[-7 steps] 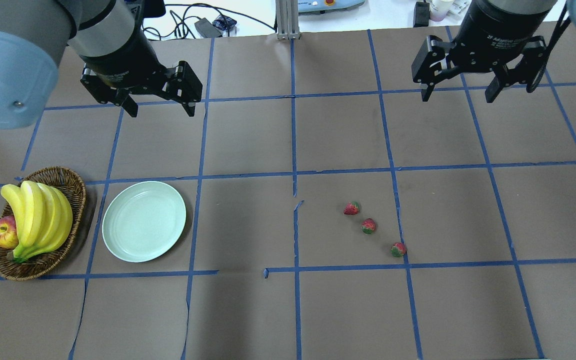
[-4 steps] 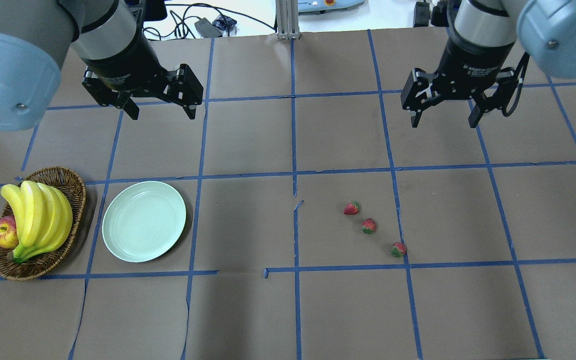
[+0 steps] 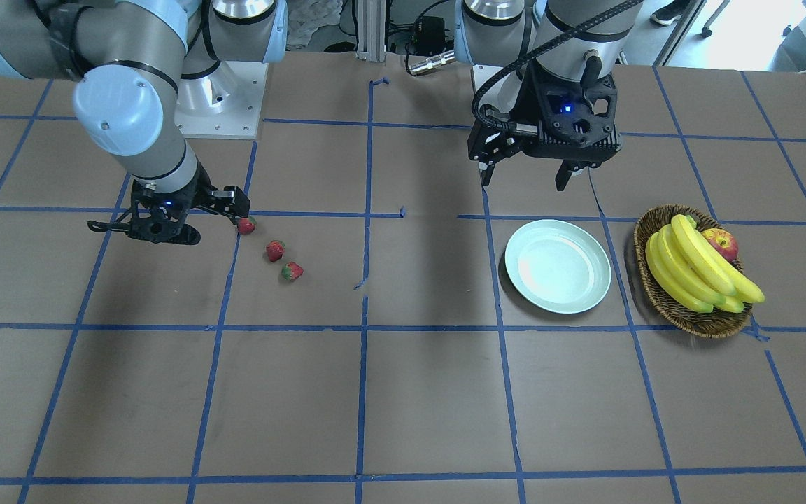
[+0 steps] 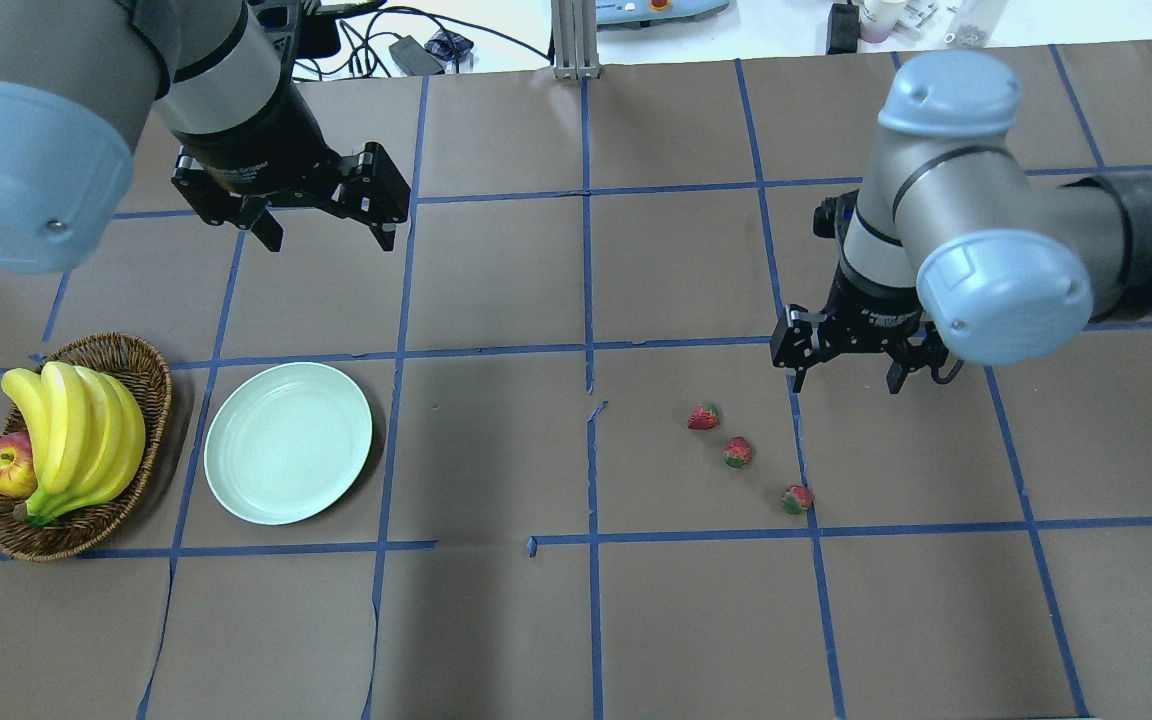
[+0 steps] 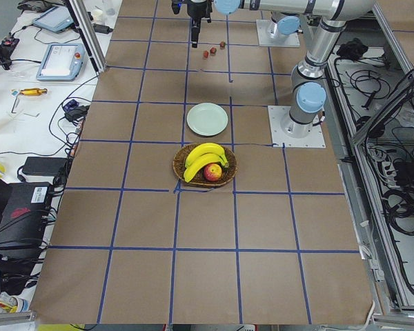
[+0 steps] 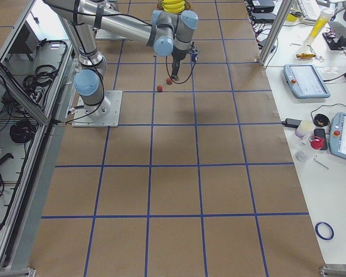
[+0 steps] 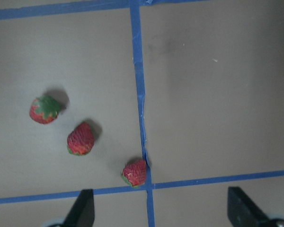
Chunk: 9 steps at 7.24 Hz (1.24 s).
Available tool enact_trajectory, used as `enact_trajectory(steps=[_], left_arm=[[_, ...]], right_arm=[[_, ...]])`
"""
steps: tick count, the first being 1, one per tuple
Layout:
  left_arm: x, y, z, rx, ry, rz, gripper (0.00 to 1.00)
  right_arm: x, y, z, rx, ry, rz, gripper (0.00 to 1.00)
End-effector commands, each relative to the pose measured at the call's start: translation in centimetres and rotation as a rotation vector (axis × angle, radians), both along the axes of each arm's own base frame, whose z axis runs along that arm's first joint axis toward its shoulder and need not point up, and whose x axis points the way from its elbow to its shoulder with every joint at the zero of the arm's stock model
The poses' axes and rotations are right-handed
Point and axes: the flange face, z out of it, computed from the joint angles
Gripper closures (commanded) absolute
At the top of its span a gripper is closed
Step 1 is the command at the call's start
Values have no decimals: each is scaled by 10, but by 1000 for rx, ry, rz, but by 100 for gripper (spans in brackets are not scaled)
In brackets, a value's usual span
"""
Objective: Collect all strawberries into plate
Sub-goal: 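Lower the right gripper and grasp the strawberry nearest the robot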
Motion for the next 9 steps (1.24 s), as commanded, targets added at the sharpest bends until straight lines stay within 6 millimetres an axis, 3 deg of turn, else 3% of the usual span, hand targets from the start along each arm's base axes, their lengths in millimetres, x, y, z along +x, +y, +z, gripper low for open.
enact_trajectory(steps=[1,2,5,7,8,9], left_arm=[[0,0,-1,3,0,0,0],[0,0,-1,4,0,0,0],[0,0,-2,6,0,0,0],[0,0,-2,6,0,0,0],[0,0,-3,7,-1,0,0],[0,0,-3,7,-1,0,0]], right_arm=[[22,56,-80,-74,-4,45,0],[25,70,-102,-97,-4,56,0],[25,70,-108,-90,2,59,1],[24,68,-106,-96,1,57,78],[24,67,-104,-102,2,59,100],[24,66,-104,-102,3,64,100]])
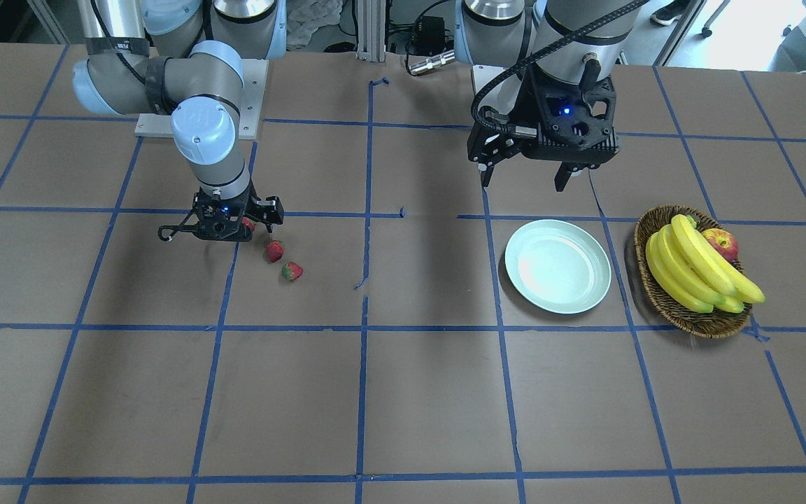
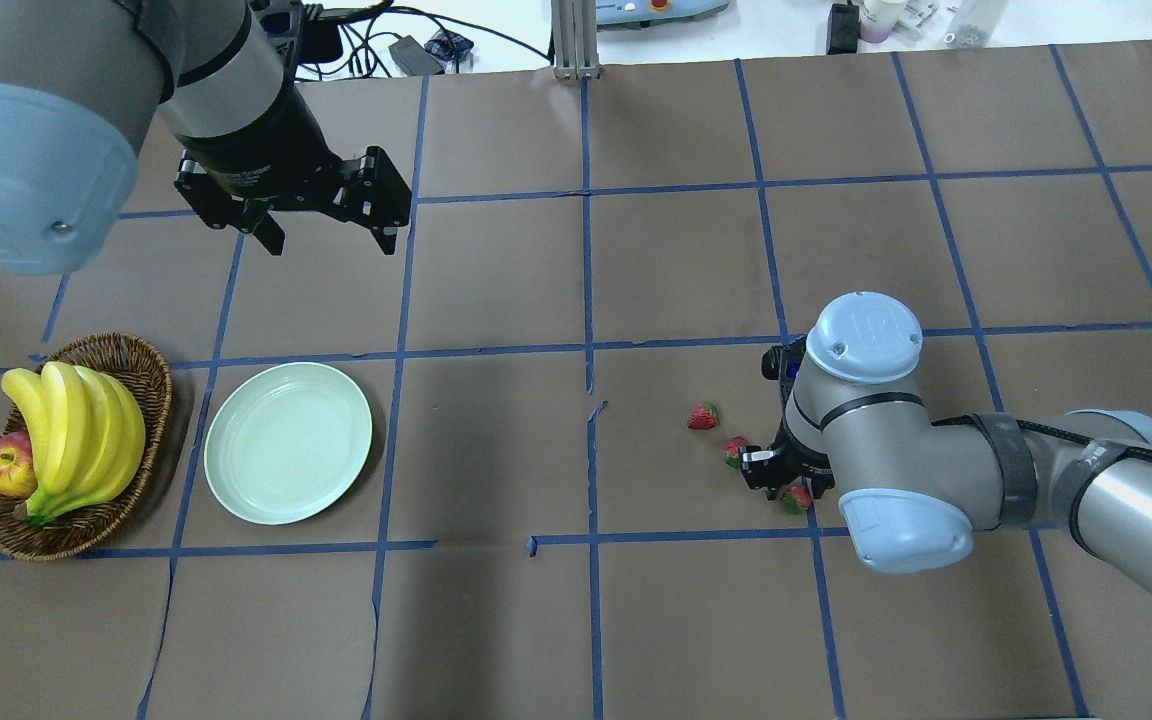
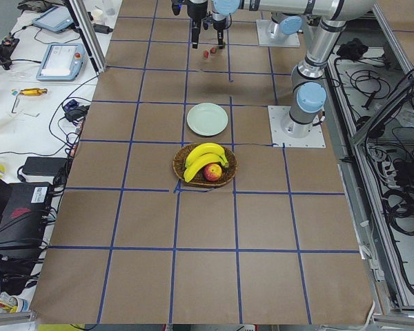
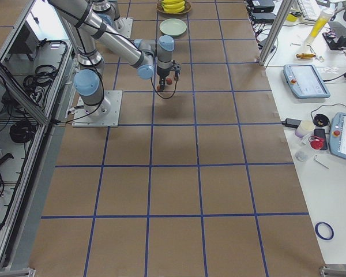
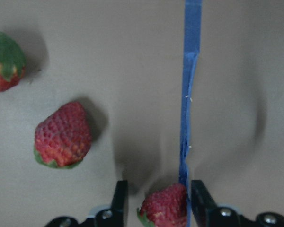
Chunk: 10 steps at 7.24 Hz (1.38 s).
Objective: Collect all strawberries into plate
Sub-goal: 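Lower the right gripper and grasp the strawberry nearest the robot, then carry the strawberry toward the plate with the right gripper and release it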
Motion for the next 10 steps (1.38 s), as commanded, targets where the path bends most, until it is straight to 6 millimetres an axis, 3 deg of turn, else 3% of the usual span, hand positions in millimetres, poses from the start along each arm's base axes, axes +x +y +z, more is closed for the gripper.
enact_trajectory(steps=[1,3,4,5,6,7,8,10], left_arm=[[0,0,0,1,0,0,0],[0,0,0,1,0,0,0],[0,0,0,1,0,0,0],[0,0,0,-1,0,0,0],[0,0,0,-1,0,0,0],[0,0,1,-2,0,0,0],[0,0,0,-1,0,0,0],[0,0,0,1,0,0,0]], right_arm=[[0,-6,7,-20,-1,0,100],[11,-62,69,-140,-36,-58,100],[39,-82,104,-127,-70,-113,100],[83,-82,107,-122,-69,-155,100],[143,-73,84,-167,-82,-176,100],[182,-62,65,-189,-91,-204,100],[206,-63,57,-189,-113,-229,100],[239,-68,18,-184,-129,-250,100]])
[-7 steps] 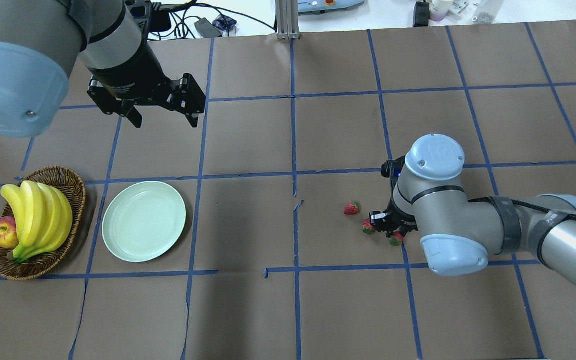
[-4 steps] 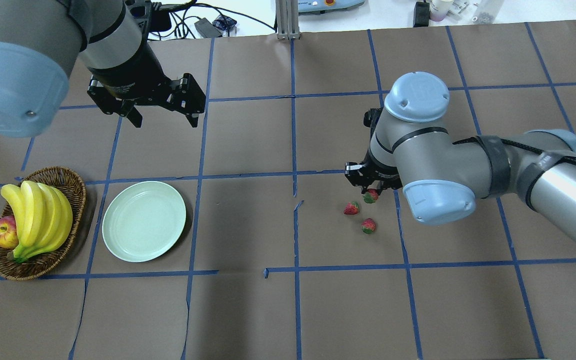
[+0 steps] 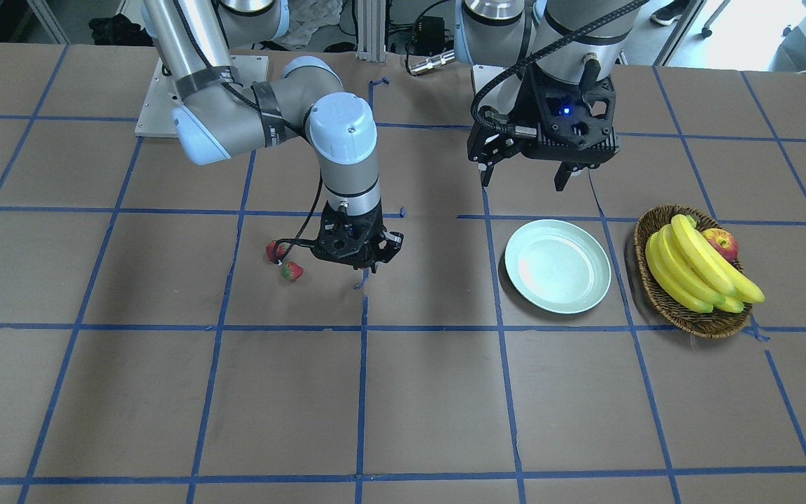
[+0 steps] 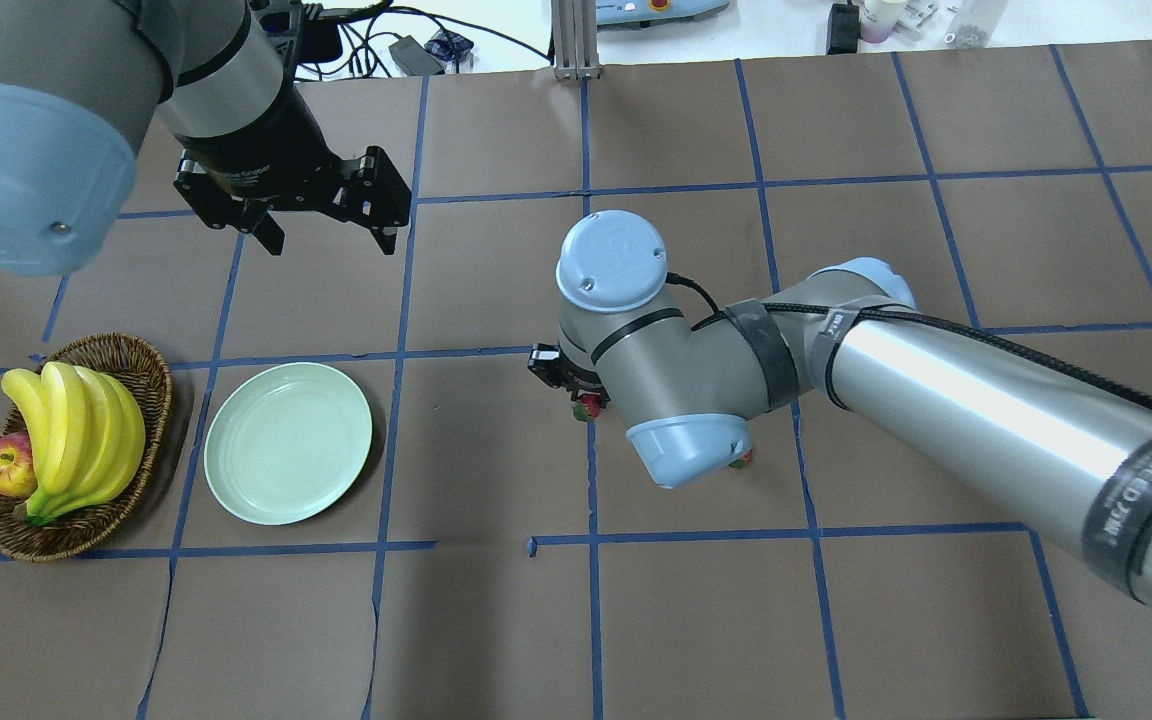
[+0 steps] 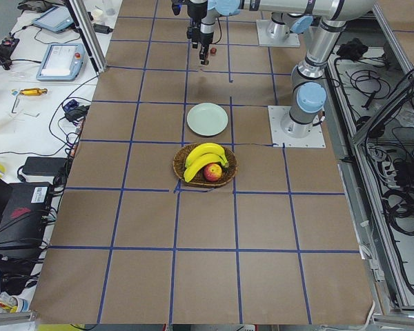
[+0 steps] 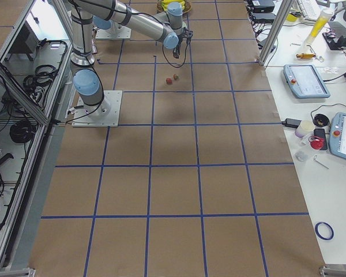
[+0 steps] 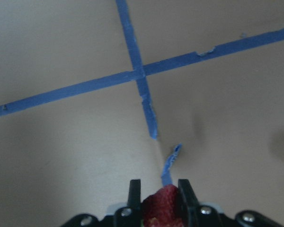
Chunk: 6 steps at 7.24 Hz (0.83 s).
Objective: Collect all strawberries into plate
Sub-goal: 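Carry the strawberry toward the plate with the right gripper and release it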
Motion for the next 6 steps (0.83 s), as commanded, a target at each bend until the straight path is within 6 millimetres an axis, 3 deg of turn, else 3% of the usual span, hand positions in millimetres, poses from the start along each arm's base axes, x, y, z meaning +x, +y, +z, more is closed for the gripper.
enact_trajectory(steps=[1,2,3,4,5,6], left_arm=[[-1,0,0,1,0,-2,0],[0,1,0,-1,0,0,0],[0,1,0,-1,0,0,0],[0,0,0,-1,-2,-1,0],[-1,1,0,-1,0,-2,0],[-1,1,0,1,-2,-3,0]], right_arm=[[22,-2,-32,3,-12,-24,100],[21,-1,-30,4,-12,-24,10],[20,-1,-21,-1,-12,-20,0],[7,-4,-1,-11,0,-31,0],[-24,-15,18,-12,24,-15,0],[-71,-30,28,29,52,6,0]])
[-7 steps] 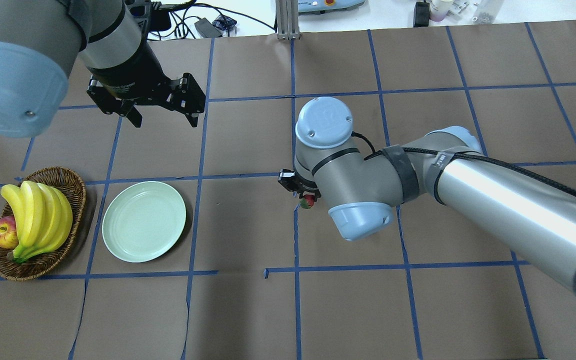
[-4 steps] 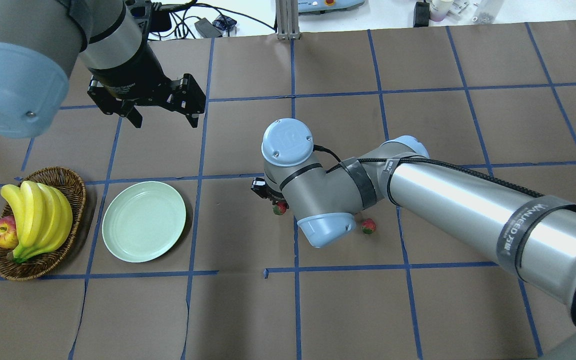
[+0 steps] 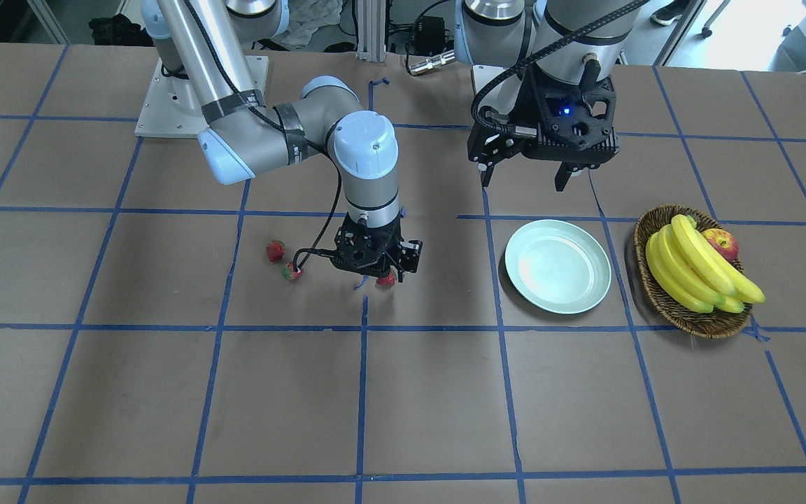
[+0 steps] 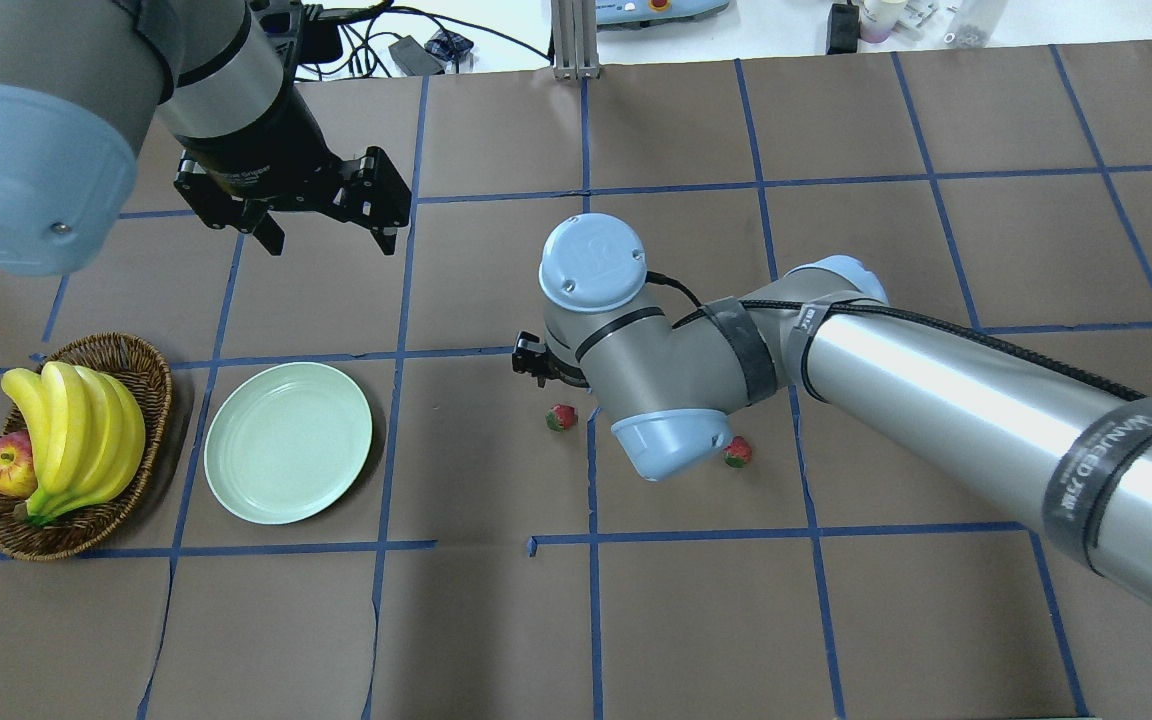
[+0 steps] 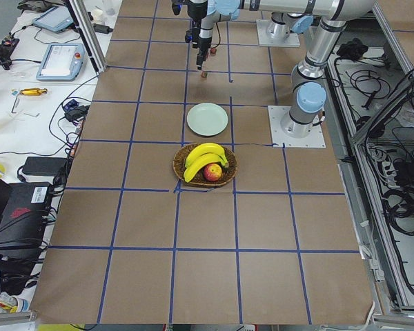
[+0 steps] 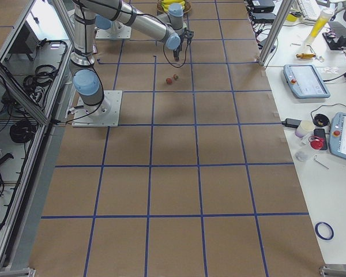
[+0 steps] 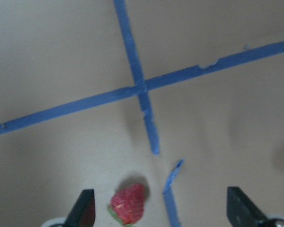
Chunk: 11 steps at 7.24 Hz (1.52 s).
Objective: Collect all strawberries into plate
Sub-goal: 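Grasp the green-topped strawberry with the right gripper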
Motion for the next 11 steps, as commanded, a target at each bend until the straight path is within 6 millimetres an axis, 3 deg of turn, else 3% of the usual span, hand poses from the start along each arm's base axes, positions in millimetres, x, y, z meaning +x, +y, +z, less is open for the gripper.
enact_trajectory(steps=[1,2,3,6,7,9,10,11], left_arm=[[0,0,0,1,1,-2,0],[0,0,0,1,1,0,0],[0,0,-4,8,-2,0,0],[-2,2,-9,16,-2,-3,0],[-1,2,-9,16,-2,-1,0],[-1,2,-9,15,-2,-1,0],[-1,2,-9,16,-2,-1,0],[-2,2,-9,15,-2,-3,0]], right_arm=[[-78,-13,10,60,44,87,0],[-98,-1,-13,93,66,104,0],[-104,-3,-22,60,63,90,0],[-105,-1,-49,110,76,91,3],[-105,3,-52,120,75,91,19],[-105,4,-53,121,69,91,85],[-105,5,-54,124,70,93,97],[-104,-1,-48,108,64,92,100]])
